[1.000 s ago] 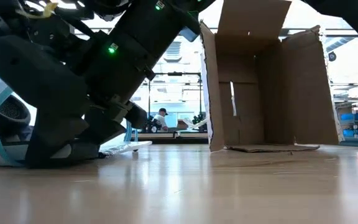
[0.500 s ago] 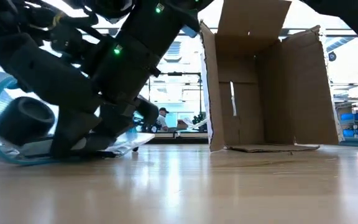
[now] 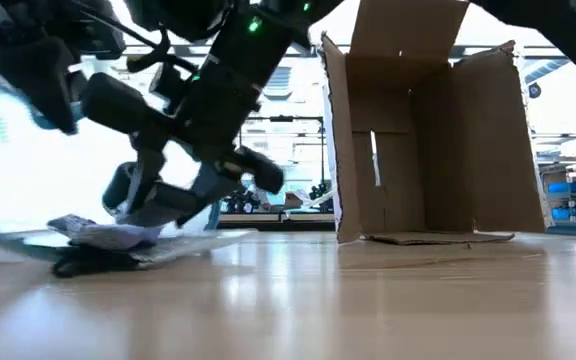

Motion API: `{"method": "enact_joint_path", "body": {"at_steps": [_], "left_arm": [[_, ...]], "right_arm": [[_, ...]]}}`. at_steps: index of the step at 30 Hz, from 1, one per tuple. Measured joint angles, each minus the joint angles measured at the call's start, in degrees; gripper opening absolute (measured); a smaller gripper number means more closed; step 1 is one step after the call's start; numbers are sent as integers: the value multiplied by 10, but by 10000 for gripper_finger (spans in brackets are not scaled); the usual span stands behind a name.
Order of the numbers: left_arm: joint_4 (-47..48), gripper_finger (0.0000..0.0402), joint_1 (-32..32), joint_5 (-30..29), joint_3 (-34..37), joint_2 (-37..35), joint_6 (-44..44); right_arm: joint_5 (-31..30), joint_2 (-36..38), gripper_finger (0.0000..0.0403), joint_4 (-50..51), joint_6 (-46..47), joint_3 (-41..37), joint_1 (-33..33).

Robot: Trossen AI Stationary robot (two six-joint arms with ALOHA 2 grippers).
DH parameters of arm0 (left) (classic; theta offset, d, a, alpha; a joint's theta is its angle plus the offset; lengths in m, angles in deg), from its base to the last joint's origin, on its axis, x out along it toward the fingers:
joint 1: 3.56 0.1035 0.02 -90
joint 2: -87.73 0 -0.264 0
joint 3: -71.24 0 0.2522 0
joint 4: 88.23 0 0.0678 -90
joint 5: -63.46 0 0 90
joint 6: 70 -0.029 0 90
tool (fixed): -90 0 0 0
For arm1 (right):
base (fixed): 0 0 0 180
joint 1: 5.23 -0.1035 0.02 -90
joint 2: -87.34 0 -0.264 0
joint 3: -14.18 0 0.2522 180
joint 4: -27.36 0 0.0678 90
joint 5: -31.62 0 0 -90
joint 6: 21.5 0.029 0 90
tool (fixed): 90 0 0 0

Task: Pack items into zip bag
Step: Adjust the items inside the blue transparent zip bag to fit in

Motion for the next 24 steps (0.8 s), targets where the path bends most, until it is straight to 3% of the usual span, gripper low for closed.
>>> {"method": "enact_joint_path", "body": {"at_steps": [3, 6, 12, 18, 24], "left_arm": [[-3, 0, 0, -22, 0, 15, 2], [5, 0, 0, -24, 0, 28, 6], [9, 0, 0, -21, 0, 41, 12], [7, 0, 1, -21, 0, 40, 10], [11, 0, 1, -19, 0, 37, 10]], "right_arm": [[2, -14, 186, -90, 11, 0, 7], [12, -27, 246, -157, 12, 0, 7], [30, -28, 331, -133, -49, 0, 6], [52, 1, 339, -77, -215, 13, -10], [67, 27, 322, 66, -314, 23, -31]]}}
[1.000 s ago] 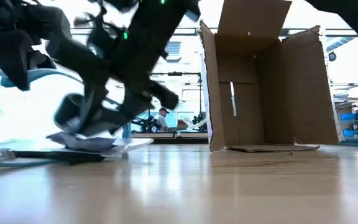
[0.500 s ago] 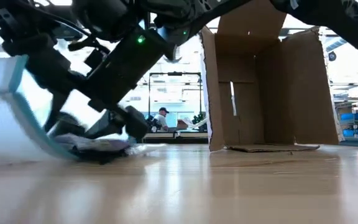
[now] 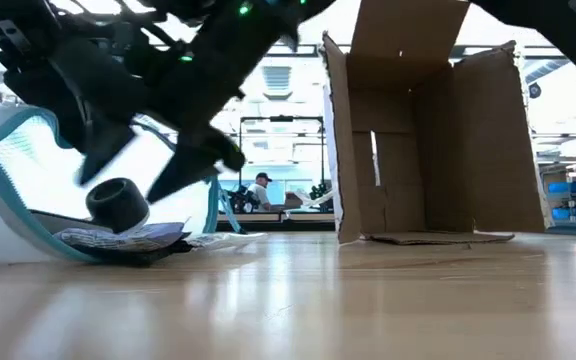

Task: Pack items into zip bag
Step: Adjust the items inside the blue transparent zip bag to fit in

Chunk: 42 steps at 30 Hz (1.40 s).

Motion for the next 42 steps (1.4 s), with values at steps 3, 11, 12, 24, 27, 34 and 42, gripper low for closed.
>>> {"method": "enact_joint_path", "body": {"at_steps": [3, 11, 12, 24, 27, 34, 42], "left_arm": [[1, 0, 0, 0, 0, -2, 0], [-4, 0, 0, 5, 0, 0, 0], [-4, 0, 0, 6, 0, 0, 0], [-27, 0, -1, 6, 0, 2, 21], [-31, 0, -1, 6, 0, 5, 34], [-47, 0, -1, -6, 0, 24, 51], [-45, 0, -1, -6, 0, 43, 76]], "right_arm": [[10, 11, 314, 97, -45, 0, -25], [-64, 16, 296, 176, -196, -2, -82], [-69, 13, 293, 177, -215, -2, -83], [-44, -6, 245, 130, -335, -31, -16], [9, -8, 215, 58, -295, -39, -5], [16, -11, 76, -74, -149, -43, -1], [-8, -11, 4, -87, 10, -43, -1]]}}
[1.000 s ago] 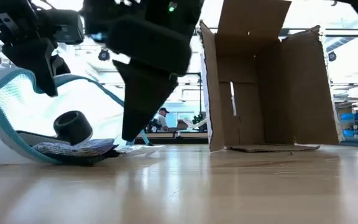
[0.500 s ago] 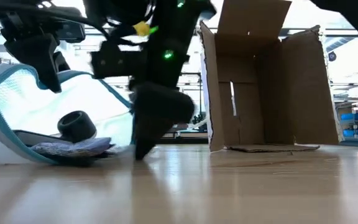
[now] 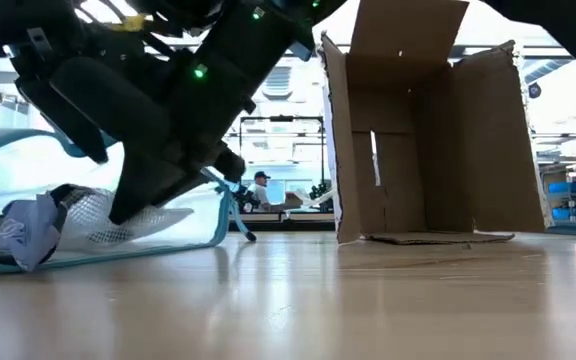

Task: Pack items into zip bag
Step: Adjust the items inside the blue transparent zip bag to fit in

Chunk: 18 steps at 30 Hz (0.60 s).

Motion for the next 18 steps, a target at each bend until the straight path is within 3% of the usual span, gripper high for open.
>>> {"method": "enact_joint_path", "body": {"at_steps": [9, 18], "left_arm": [[52, 0, 0, -5, 0, -22, 54], [57, 0, 1, -34, 0, -21, 101]], "right_arm": [[21, 8, 0, 14, 136, 0, -30], [13, 55, 0, 118, 225, 1, -36]]}}
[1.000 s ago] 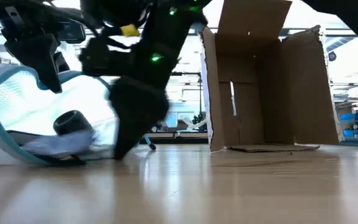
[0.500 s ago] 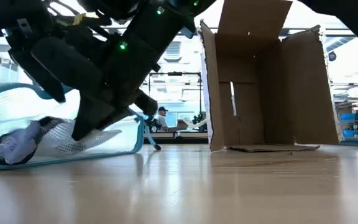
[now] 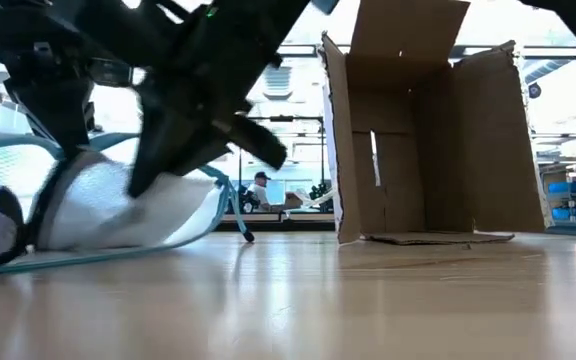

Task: Pack items into zip bag
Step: Adjust the items inside the blue transparent zip bag to fit in

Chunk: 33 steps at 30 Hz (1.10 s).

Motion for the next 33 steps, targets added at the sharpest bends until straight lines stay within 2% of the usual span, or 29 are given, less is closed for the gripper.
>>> {"method": "enact_joint_path", "body": {"at_steps": [5, 8, 11, 14, 17, 22, 26, 31, 33], "left_arm": [[-15, 0, 0, -1, 0, -1, 19], [-39, 0, 1, -1, 0, -1, 17], [-64, 0, 1, 0, 0, -1, 4], [-77, 0, 0, 1, 0, 0, 1], [-78, 0, 0, 1, 0, -1, -10], [-78, 0, 0, 1, 0, 2, -16], [-77, 0, 0, 4, 0, 2, -41], [-73, 0, 0, 4, 1, 2, -53], [-72, 0, 0, 4, 1, 2, -53]], "right_arm": [[-24, -4, 0, 9, 63, 0, 8], [-19, -26, 0, -53, 73, 0, 16], [9, -52, 0, -163, 64, 0, 24], [20, -76, 0, -280, 33, 0, 30], [21, -94, 0, -354, -25, -1, 34], [22, -103, 4, -381, -149, -1, 34], [22, -104, 40, -377, -214, -1, 34], [35, -104, 125, -370, -235, 1, 36], [39, -99, 162, -338, -238, 6, 36]]}}
